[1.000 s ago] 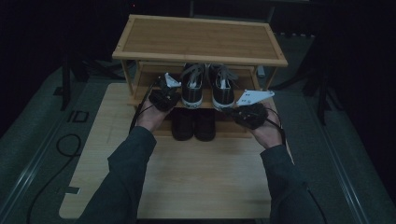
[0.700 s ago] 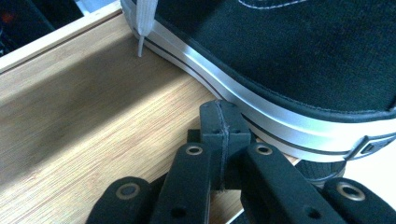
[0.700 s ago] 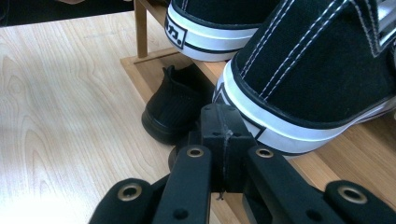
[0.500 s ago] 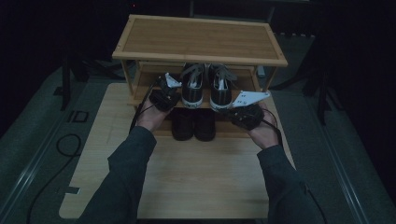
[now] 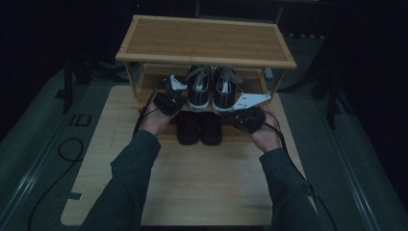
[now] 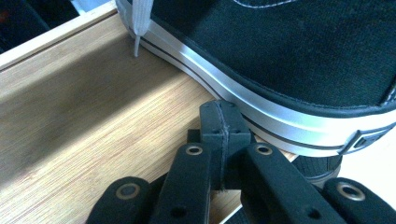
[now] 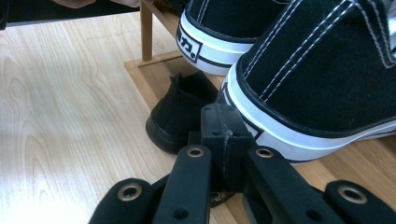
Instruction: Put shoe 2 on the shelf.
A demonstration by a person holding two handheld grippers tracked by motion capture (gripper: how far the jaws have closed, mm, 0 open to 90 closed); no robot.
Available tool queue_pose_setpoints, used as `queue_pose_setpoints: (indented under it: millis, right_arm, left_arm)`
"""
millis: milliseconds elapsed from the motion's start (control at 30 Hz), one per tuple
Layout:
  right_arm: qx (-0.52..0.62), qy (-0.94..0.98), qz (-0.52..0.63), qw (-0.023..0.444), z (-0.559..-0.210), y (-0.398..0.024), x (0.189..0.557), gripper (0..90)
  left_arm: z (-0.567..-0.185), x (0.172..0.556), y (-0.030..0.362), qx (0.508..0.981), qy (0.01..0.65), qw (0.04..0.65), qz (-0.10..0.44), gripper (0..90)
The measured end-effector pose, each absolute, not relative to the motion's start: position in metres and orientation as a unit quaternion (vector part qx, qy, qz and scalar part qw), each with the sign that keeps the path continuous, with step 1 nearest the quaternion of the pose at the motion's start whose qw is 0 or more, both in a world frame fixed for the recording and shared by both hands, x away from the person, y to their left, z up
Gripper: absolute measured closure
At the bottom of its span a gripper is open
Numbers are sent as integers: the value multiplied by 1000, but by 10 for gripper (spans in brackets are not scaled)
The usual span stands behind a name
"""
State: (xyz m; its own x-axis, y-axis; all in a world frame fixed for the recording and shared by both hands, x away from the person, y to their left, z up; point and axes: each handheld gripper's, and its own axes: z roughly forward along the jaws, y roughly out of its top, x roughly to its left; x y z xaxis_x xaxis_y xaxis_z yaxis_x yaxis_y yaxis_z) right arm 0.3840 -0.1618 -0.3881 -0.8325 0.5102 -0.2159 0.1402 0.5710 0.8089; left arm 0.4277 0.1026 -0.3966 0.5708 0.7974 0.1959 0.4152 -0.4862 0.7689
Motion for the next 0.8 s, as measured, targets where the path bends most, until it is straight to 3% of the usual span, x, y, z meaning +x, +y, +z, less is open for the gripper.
queue_pose_setpoints:
  millis: [800]
  right_arm:
    - [192,865,400,234,-391,-148,391,900]
  left_arm:
    - [-396,427,100,817,370,339,284,900]
